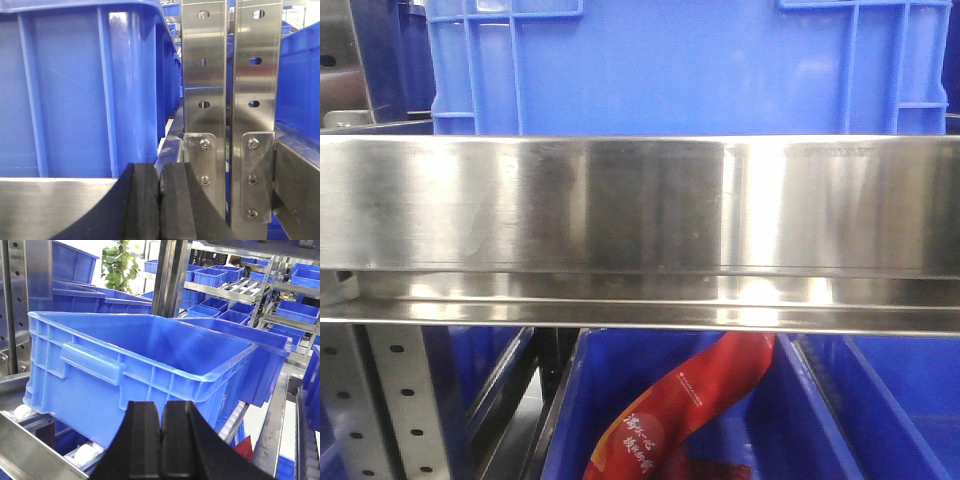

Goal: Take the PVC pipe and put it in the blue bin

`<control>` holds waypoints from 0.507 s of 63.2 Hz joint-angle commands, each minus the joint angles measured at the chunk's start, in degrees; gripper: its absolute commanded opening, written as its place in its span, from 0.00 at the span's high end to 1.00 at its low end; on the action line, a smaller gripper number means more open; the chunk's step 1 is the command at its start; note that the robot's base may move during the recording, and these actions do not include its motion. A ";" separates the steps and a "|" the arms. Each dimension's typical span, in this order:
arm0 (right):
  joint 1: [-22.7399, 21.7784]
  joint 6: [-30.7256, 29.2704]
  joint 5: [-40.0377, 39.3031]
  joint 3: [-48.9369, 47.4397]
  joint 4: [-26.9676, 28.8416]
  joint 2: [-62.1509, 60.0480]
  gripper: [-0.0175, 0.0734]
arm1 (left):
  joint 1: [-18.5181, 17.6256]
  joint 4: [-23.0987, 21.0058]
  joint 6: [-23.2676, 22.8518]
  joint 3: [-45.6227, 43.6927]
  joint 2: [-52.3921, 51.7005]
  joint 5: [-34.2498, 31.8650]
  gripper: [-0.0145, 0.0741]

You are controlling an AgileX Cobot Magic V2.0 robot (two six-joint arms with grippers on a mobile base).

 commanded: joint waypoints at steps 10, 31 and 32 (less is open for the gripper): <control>-0.04 -0.02 -1.19 0.09 -0.25 -0.29 0.99 | 0.27 -0.27 -0.44 -0.07 -0.29 0.33 0.96; -0.04 -0.02 -1.19 0.09 -0.25 -0.29 0.99 | 0.27 -0.70 -0.44 -0.07 -0.29 0.33 0.96; -0.04 -0.02 -1.19 0.09 -0.25 -0.29 0.99 | 0.27 -0.70 -0.44 -0.07 -0.29 0.33 0.96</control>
